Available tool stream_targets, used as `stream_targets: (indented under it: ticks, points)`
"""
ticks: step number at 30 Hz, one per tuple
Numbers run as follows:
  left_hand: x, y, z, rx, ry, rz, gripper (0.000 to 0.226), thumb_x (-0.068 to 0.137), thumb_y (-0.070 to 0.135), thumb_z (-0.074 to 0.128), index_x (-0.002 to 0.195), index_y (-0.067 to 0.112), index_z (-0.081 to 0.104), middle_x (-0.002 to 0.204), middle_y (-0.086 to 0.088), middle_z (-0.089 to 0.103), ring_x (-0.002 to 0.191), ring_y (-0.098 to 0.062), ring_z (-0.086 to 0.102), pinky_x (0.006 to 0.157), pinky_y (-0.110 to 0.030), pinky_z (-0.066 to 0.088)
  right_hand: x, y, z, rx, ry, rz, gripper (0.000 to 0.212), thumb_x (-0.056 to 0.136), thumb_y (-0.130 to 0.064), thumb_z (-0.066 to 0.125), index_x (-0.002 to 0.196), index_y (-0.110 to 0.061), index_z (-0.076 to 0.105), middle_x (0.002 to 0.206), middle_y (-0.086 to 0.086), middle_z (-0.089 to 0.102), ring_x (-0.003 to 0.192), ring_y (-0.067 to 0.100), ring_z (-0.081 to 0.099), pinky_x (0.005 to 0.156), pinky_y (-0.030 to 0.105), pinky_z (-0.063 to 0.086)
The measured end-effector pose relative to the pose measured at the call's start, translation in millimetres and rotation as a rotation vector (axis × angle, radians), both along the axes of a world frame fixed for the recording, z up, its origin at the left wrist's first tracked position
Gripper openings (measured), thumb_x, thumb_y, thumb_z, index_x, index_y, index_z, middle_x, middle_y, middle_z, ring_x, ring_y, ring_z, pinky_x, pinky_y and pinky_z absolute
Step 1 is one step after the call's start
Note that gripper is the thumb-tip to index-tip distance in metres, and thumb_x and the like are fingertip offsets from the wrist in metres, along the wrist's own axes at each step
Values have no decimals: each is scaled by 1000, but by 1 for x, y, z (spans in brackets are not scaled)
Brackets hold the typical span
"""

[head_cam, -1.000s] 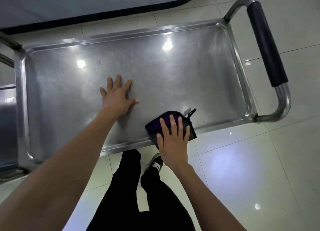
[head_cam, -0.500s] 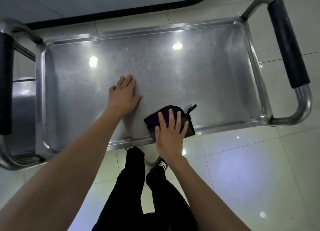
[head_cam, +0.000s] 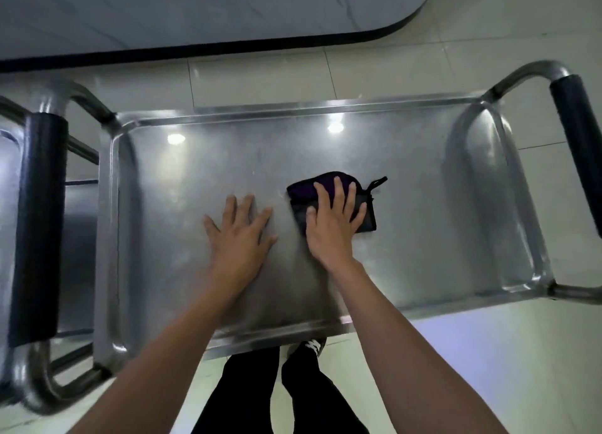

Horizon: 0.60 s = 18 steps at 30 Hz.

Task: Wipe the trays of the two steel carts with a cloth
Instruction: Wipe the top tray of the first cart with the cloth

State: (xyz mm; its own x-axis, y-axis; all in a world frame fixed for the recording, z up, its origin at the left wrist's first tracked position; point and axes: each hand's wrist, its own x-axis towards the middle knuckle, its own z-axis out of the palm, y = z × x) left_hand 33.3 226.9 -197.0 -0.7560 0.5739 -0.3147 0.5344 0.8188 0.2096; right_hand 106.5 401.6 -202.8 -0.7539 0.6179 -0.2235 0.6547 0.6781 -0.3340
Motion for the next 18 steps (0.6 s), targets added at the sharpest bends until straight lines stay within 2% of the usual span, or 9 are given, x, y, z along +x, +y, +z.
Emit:
stream_targets:
  ticks: [5,11,16,18]
  points:
    - [-6,-2,6,-18,-58,-48,66,95,60,49,153,37,31,167,-5,11,154,-34,-1,109,-77,12,-98,23,-3,57,0,3,52,103,-37,32,154,-32,24,166,6,4,152,30,-14,118,61,-9]
    - [-7,-8,8,3,-2,-133,73,88,58,62,151,29,40,164,-12,23,151,-42,16,100,-80,27,-187,53,-5,72,-25,15,58,103,-37,28,158,-34,9,167,5,-8,151,31,-18,118,61,-10]
    - [-13,-1,3,-33,-8,-165,72,93,60,51,155,30,29,167,-12,10,153,-42,4,104,-80,20,-196,63,-3,51,-25,31,55,103,-36,27,157,-37,15,167,3,2,152,28,-16,119,59,-11]
    - [-11,-1,4,-34,-9,-167,73,93,59,53,155,29,30,167,-12,11,152,-43,6,103,-80,22,-183,61,1,40,-22,66,54,103,-37,27,156,-38,17,167,1,4,152,26,-14,119,58,-10]
